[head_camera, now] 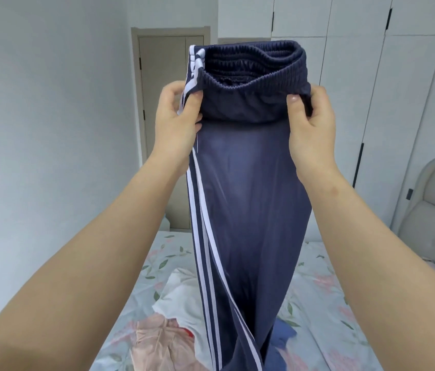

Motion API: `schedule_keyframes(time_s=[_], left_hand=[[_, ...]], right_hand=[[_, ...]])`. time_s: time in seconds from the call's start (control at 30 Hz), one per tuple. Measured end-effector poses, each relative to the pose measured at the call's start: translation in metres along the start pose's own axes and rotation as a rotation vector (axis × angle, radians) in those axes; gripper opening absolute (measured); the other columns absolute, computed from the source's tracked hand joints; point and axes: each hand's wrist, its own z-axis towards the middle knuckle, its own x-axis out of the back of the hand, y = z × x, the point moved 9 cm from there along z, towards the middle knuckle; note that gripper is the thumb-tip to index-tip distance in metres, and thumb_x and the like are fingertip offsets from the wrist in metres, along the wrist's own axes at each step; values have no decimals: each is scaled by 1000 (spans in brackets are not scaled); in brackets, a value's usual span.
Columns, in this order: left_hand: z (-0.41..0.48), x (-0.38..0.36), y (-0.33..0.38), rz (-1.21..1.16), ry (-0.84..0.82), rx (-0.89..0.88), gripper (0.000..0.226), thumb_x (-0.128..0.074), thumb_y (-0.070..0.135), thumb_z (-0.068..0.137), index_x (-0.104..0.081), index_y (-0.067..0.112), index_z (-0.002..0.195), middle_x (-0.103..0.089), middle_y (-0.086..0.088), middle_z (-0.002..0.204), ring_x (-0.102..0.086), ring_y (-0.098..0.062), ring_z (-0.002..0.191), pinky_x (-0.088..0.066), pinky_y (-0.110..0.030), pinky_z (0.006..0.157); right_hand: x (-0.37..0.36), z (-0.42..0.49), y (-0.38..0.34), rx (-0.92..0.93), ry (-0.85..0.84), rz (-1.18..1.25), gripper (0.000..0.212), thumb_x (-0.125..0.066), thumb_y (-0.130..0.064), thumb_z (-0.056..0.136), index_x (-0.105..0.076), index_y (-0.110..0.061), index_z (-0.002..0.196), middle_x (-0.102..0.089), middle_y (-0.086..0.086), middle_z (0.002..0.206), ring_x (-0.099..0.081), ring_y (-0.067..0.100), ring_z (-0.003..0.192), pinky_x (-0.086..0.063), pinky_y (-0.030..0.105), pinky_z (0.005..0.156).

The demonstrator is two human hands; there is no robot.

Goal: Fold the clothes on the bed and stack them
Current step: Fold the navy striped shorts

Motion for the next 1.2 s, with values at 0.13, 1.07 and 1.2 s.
schedule_keyframes(time_s=[0.13,1.07,1.2], left_hand=[[-12,3,-53,243,-93,236,11,-69,16,86,-59,13,90,-63,-3,90,-59,-16,74,-55,-32,80],[-161,-27,-240,125,-539,1203,49,-48,49,92,-40,30,137,-23,4,155,-60,-39,110,-48,-60,86],[-175,-73,-283,99,-489,1226,59,-51,50,91,-35,29,144,-17,3,157,-56,-40,115,-44,-60,95]], right_hand=[[7,-5,38,-203,-62,-193,24,-52,-28,94,-45,-21,71,-43,-14,66,-40,4,66,-35,18,61],[99,-180,203,-1436,-212,-8,48,-53,-41,94,-43,-20,137,-38,4,141,-61,41,99,-49,63,73],[135,-193,232,-1475,-34,41,50,-45,-41,98,-35,-22,143,-30,5,152,-49,48,120,-34,68,93]])
